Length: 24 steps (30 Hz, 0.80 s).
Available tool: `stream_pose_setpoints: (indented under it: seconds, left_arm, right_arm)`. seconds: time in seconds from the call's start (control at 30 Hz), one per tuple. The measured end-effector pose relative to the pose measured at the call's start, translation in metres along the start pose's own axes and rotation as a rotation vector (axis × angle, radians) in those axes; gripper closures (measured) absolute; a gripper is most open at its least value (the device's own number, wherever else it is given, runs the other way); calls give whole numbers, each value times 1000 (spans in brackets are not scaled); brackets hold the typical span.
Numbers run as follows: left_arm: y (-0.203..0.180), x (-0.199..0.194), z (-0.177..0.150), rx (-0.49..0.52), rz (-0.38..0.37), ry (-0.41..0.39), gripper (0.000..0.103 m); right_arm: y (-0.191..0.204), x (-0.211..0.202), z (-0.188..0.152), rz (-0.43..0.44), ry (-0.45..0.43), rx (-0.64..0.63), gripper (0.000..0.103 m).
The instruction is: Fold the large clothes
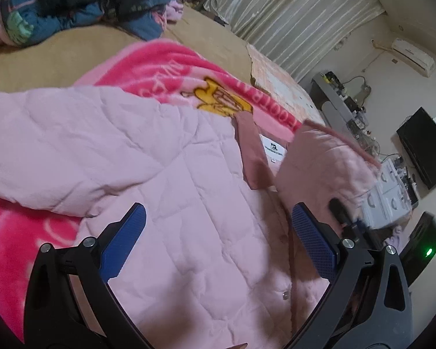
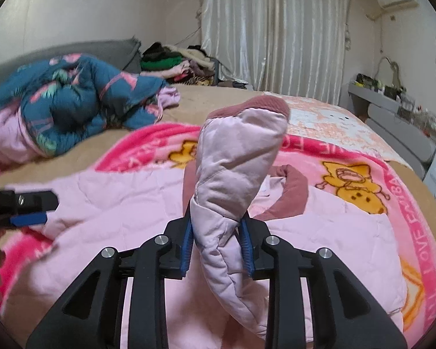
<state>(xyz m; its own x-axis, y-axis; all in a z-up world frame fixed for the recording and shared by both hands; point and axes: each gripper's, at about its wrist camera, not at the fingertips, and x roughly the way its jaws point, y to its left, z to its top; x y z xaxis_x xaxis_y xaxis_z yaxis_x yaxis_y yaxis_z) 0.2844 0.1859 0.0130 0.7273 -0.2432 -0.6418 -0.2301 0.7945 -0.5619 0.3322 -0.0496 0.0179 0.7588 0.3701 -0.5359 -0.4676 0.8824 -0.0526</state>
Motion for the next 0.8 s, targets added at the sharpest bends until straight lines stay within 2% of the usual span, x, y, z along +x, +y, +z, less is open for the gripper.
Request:
stream_pose_setpoints:
  seconds: [0.1, 0.17, 0.23, 0.3, 0.37, 0.47, 0.57, 0.6, 0.7, 0.8]
  left_arm:
    - [1, 2, 0, -20, -29, 3, 9]
    - [1, 3, 0, -34, -41, -1, 9]
    - [2, 5, 1, -53, -68, 7, 9]
    - [1, 6, 0, -62, -87, 13, 9]
    - [-1, 9, -3, -56, -84, 24, 9]
    - [-4, 18, -7, -50, -81, 50, 9]
    - [-5, 33, -15, -49, -94, 100, 9]
    - [-7, 38, -20, -46, -101, 119, 9]
    - [-10, 53, -30, -30, -97, 159, 9]
    - [-12, 66, -38, -21, -65, 187, 9]
  right_arm:
    - [12, 6, -9, 52, 26, -2, 67]
    - [19, 9, -15, 81, 64, 3, 45]
    - [29, 11, -23, 101, 110, -22, 37]
    - [38, 10, -30, 117, 139, -58, 35]
    - [41, 8, -39, 145, 192, -67, 20]
    - [34, -1, -46, 215, 229, -3, 13]
    - [17, -17, -49, 237, 228, 53, 11]
    - [8, -22, -49, 227, 218, 64, 11]
    - [-26, -34, -46, 129, 179, 79, 11]
    - [-69, -40, -45, 43, 164, 140, 11]
